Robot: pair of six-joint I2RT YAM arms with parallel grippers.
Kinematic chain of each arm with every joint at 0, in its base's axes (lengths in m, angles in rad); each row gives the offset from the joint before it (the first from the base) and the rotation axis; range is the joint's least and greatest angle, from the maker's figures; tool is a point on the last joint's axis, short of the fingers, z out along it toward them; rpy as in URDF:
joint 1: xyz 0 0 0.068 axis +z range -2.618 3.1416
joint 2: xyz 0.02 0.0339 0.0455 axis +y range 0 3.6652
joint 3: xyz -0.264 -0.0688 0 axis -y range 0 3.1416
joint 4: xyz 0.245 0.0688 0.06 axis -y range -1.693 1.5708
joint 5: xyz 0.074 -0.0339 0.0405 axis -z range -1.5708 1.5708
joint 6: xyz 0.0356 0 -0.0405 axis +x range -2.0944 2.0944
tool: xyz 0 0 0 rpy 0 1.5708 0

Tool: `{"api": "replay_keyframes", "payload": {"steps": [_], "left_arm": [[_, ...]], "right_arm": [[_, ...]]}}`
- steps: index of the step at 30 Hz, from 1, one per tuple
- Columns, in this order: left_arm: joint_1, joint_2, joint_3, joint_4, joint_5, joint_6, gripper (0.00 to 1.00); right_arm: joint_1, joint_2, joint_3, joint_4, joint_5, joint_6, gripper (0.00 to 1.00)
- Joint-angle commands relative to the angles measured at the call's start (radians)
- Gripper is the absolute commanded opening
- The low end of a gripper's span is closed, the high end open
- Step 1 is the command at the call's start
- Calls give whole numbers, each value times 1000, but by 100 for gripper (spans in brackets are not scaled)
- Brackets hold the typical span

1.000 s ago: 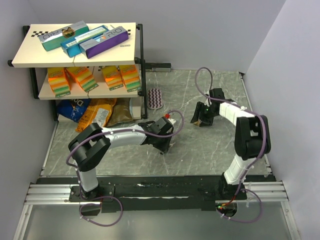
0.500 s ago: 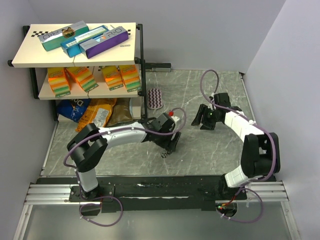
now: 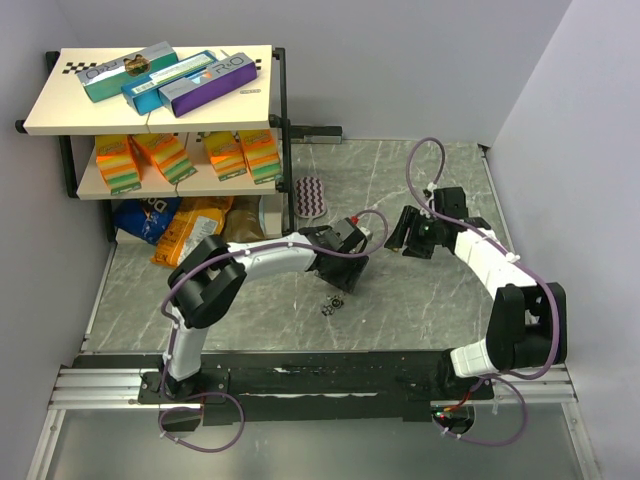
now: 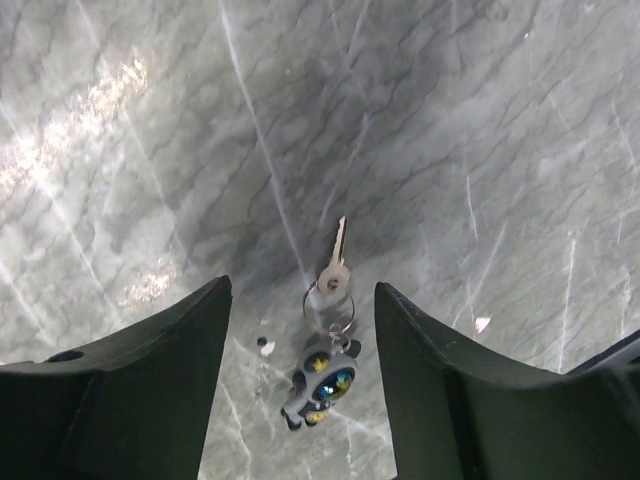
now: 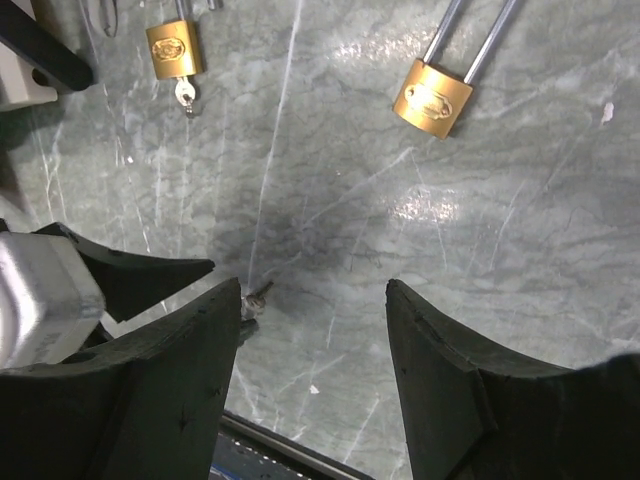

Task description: Unlock with the key

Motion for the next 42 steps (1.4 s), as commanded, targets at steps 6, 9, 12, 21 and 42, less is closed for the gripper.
{"api": "replay_keyframes", "payload": {"steps": [6, 9, 12, 21, 42], "left_arm": [[0, 8, 4, -13, 54, 39, 55], [2, 23, 11, -40, 43, 33, 53], [0, 25, -1, -48, 49, 34, 50], [-7, 49, -49, 9, 107, 19, 22], [69, -221, -84, 136, 64, -118, 1]], "right_arm": [[-21, -39, -27, 43, -33, 9, 66], [-26, -46, -30, 43, -33, 5, 67], [-32, -54, -38, 48, -33, 5, 67], [-43, -65, -50, 49, -33, 3, 67], [-43, -218, -134, 63, -192, 43, 66]]}}
